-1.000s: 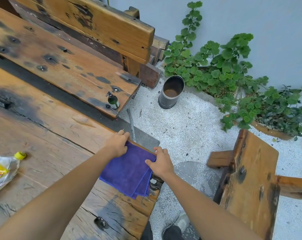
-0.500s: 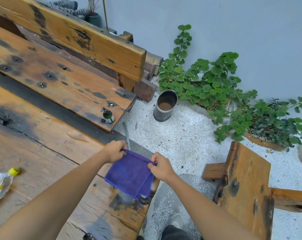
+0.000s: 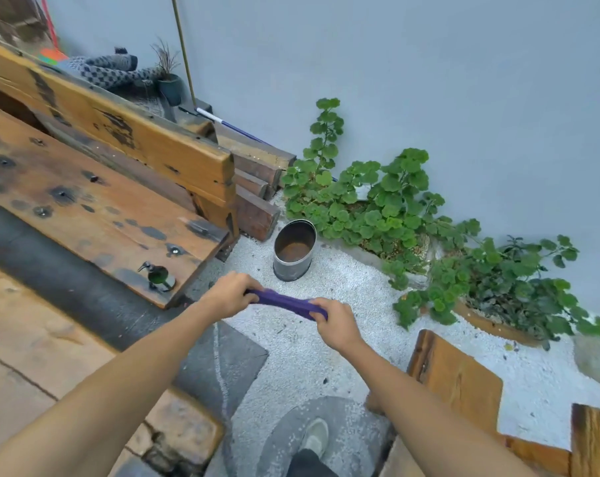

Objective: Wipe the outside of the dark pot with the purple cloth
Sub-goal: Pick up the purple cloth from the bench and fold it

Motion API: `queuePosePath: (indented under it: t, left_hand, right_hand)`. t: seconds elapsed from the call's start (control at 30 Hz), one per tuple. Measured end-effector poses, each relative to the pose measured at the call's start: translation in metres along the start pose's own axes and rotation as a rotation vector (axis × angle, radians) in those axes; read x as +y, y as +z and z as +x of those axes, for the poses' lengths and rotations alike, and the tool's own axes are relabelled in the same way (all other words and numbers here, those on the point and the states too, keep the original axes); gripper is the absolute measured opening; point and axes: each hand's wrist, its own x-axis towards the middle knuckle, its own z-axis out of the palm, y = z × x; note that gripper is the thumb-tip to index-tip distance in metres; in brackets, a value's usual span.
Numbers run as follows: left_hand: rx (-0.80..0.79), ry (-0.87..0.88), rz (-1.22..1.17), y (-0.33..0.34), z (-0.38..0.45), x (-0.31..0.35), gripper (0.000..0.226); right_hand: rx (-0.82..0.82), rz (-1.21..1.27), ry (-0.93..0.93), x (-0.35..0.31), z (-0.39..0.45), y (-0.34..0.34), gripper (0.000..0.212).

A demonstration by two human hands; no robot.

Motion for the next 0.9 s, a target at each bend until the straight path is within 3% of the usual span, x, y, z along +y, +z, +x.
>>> queuePosePath:
  t: [0.27, 0.5, 0.63, 0.7, 0.77, 0.9]
  left_hand:
    - [0.038, 0.058, -0.007, 0.008, 0.1, 0.06, 0.016]
    - [-0.026, 0.055, -0.072, 0.028, 0.172, 0.07, 0.02]
    - [-0.032, 0.08, -0.071, 0.03, 0.219, 0.07, 0.022]
    - [-0.014, 0.092, -0.075, 0.034, 0.248, 0.068, 0.022]
    - [0.006, 0.102, -0.102, 0.046, 0.275, 0.067, 0.021]
    - [-0.02, 0.113, -0.165, 0.086, 0.32, 0.066, 0.018]
  right_hand:
    - [0.06, -0.026, 0.053, 0.062, 0.06, -0.076, 0.027]
    - [0.088, -0.024, 0.146, 0.106, 0.111, -0.095, 0.031]
    - [0.205, 0.024, 0.23, 0.124, 0.153, -0.096, 0.03]
    - [0.304, 0.177, 0.291, 0.135, 0.182, -0.093, 0.029]
    - [0.383, 0.483, 0.412, 0.142, 0.21, -0.088, 0.033]
    - [0.436, 0.969, 0.597, 0.162, 0.254, -0.075, 0.029]
